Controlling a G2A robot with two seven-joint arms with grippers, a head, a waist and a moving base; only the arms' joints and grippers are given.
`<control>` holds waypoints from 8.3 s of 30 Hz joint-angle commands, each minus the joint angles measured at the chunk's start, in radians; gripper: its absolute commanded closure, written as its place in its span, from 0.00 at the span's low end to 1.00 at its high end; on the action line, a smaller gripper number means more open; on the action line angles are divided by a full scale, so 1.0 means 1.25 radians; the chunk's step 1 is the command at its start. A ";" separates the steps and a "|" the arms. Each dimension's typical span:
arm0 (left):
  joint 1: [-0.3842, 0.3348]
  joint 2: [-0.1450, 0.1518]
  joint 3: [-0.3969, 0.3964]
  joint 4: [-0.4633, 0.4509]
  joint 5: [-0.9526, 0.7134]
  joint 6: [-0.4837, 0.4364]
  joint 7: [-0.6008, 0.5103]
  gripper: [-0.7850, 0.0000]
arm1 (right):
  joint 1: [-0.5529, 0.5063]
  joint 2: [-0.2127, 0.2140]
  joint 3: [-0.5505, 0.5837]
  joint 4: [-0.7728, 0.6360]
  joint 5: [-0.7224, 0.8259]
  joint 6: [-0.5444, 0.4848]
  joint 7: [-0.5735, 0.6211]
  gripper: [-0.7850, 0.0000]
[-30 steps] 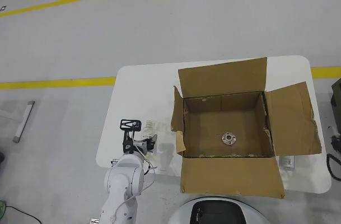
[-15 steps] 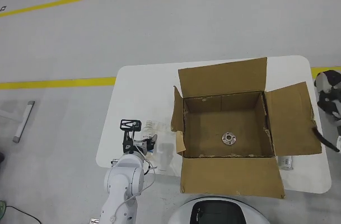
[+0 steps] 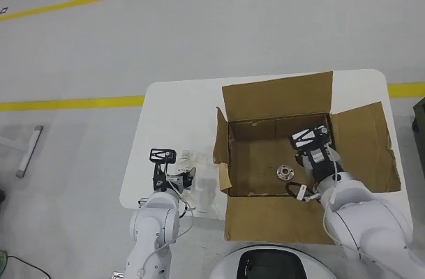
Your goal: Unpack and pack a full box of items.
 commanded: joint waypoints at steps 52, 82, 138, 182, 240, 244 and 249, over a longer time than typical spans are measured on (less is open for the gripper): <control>0.000 0.000 0.000 0.000 0.000 0.000 0.000 0.00 | 0.245 -0.055 -0.092 0.412 0.193 -0.039 0.322 0.64; 0.000 0.000 0.000 0.000 0.000 0.000 0.000 0.00 | 0.255 -0.073 -0.105 0.499 0.167 -0.050 0.315 0.59; 0.000 0.000 0.000 0.000 0.000 0.000 0.000 0.00 | -0.151 -0.035 0.795 0.135 1.278 -0.173 -0.063 1.00; 0.000 0.000 0.000 0.000 0.000 0.000 0.000 0.00 | -0.126 0.049 0.541 0.252 0.461 0.064 0.234 0.74; 0.001 0.002 0.005 0.015 0.006 -0.005 0.045 0.00 | -0.228 0.030 0.554 -0.030 0.642 -0.160 -0.424 1.00; -0.011 0.007 -0.005 0.049 0.032 -0.051 0.059 0.00 | -0.233 0.028 0.533 0.001 0.638 -0.217 -0.523 1.00; -0.028 0.011 -0.017 0.094 0.047 -0.074 0.051 0.00 | -0.252 0.024 0.516 0.020 0.650 -0.251 -0.622 1.00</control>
